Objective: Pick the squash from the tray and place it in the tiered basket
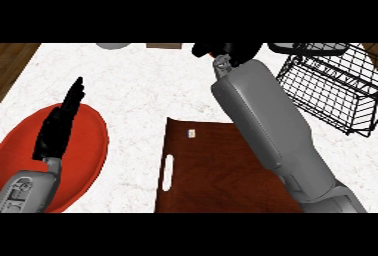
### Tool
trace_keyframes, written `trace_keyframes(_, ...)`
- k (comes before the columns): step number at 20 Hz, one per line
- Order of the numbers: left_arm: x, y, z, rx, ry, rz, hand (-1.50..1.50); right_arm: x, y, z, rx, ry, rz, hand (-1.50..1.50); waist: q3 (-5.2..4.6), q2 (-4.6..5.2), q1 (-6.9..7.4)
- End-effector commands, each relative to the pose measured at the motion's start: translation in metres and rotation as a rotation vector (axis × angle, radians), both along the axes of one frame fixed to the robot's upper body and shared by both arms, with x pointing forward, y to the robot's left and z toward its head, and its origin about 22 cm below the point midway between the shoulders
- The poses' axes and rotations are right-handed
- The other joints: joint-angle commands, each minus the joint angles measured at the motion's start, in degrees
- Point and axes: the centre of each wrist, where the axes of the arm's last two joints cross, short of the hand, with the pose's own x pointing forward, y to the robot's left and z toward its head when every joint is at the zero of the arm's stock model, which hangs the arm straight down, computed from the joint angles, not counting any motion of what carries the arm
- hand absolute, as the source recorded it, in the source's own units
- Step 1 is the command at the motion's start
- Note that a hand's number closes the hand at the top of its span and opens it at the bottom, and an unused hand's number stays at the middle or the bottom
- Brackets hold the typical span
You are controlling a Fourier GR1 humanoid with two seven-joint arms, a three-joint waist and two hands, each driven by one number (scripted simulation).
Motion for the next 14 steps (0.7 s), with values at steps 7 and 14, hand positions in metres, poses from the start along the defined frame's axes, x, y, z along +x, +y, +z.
trace_keyframes(7,0.002,0.001,0.009,-0.005,-0.001,0.042,0.00,0.034,-0.023,0.077,-0.053,0.014,-0.201,1.50,0.12,-0.44,-1.95)
trace_keyframes(14,-0.007,0.001,-0.005,0.008,0.002,0.045,0.00,0.055,-0.061,0.089,-0.063,0.034,-0.193,1.50,0.09,-0.21,-1.89)
